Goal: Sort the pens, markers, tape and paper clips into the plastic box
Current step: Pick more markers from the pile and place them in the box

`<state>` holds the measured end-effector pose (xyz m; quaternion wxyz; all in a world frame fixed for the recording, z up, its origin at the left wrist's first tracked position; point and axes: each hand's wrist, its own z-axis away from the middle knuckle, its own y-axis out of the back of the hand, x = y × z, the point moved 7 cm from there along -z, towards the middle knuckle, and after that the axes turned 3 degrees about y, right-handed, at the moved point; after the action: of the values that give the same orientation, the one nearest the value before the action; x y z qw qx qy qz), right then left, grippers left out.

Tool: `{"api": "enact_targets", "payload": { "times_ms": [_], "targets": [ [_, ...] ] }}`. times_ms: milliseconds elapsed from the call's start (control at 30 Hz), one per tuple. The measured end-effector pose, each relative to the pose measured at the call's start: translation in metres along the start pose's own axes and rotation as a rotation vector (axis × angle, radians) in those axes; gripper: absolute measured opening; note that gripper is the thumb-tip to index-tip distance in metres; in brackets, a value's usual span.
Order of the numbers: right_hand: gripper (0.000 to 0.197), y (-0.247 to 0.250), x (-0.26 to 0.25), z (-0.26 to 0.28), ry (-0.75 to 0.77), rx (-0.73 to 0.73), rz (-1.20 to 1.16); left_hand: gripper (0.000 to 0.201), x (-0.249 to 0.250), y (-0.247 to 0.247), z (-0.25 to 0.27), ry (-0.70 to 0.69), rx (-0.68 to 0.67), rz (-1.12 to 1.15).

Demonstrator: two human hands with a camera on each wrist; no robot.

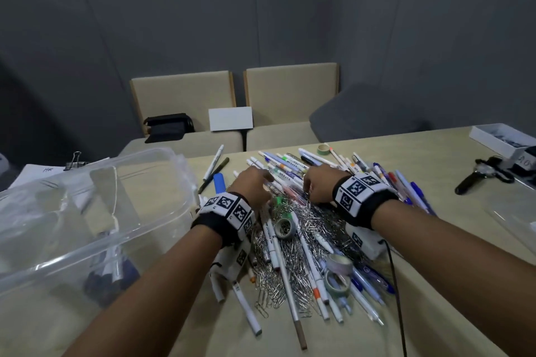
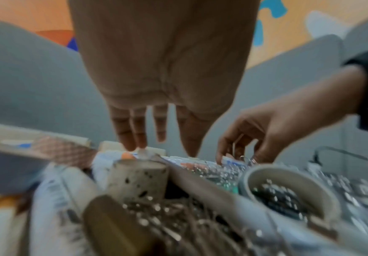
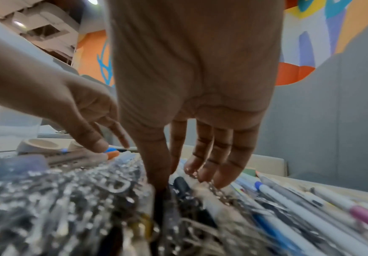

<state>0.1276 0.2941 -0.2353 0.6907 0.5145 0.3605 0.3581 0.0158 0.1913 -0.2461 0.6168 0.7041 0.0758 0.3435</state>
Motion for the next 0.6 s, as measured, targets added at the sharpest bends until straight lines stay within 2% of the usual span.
{"api": "enact_targets", "payload": {
  "times_ms": [133,200,333,600],
  "targets": [
    [0.038,0.0,0.017,0.004,-0.013,-0.018,-0.04,0.048,0.037,-0.02,0.009,-0.291,-0.157,-0.125],
    [0.046,0.001,0.028,0.012,-0.018,-0.052,-0.106,0.044,0.047,-0.028,0.013,-0.36,-0.216,-0.111],
    [0.041,0.001,0.048,0.018,0.003,-0.036,-0.199,0.02,0.048,-0.033,0.013,-0.343,-0.239,-0.125],
    [0.044,0.0,0.059,0.017,-0.009,-0.009,-0.132,0.027,0.04,-0.025,0.017,-0.251,-0.236,-0.132]
  ]
}}
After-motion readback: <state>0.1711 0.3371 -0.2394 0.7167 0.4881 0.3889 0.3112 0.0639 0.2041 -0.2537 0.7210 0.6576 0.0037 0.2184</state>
